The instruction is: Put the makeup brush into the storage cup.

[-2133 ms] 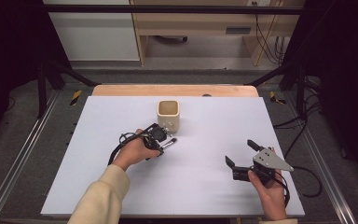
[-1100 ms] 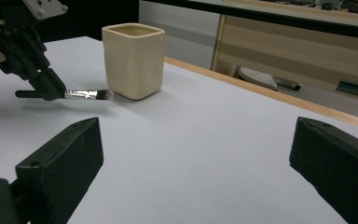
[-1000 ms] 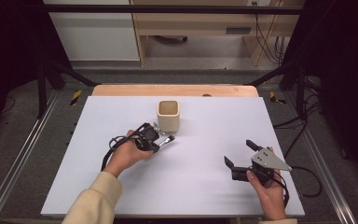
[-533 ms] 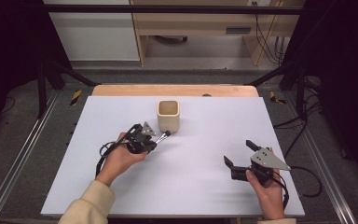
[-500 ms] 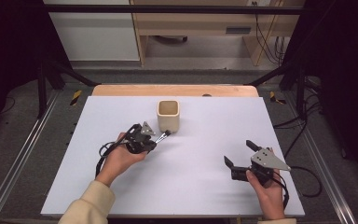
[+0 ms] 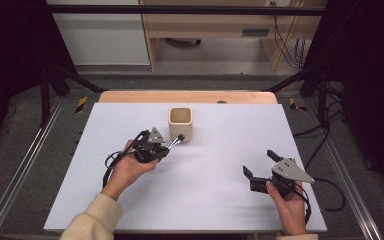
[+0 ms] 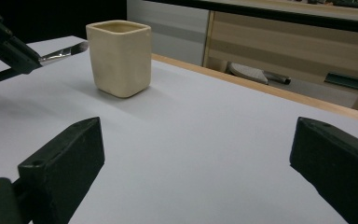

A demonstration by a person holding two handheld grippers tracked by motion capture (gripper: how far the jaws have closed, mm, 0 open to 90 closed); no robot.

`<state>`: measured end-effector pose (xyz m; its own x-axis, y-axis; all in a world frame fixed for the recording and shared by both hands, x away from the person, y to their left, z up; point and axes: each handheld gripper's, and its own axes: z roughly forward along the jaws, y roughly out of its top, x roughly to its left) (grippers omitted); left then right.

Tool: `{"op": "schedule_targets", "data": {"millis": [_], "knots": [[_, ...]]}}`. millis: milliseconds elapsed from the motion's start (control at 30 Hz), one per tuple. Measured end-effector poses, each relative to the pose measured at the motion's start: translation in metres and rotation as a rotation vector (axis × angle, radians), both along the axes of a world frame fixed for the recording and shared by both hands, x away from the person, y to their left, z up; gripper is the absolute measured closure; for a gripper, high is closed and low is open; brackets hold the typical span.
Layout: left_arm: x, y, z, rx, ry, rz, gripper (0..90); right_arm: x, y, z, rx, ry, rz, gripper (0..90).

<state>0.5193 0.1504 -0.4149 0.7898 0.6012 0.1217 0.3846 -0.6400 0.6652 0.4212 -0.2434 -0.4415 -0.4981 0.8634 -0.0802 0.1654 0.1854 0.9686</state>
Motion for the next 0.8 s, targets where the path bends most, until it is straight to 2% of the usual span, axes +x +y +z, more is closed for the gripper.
{"op": "schedule_targets", "data": {"millis": [233,367,800], "knots": [[-0.004,-0.002,0.005,-0.025,-0.024,0.005,79.0,-0.001,-0.002,0.001,0.011,-0.006,-0.006,3.1],[-0.004,-0.002,0.007,-0.06,-0.047,0.02,79.1,-0.002,-0.003,0.002,0.02,-0.014,-0.014,3.1],[-0.009,-0.003,0.013,-0.103,-0.087,0.043,79.0,-0.002,-0.005,0.002,0.038,-0.016,-0.013,3.1]]}}
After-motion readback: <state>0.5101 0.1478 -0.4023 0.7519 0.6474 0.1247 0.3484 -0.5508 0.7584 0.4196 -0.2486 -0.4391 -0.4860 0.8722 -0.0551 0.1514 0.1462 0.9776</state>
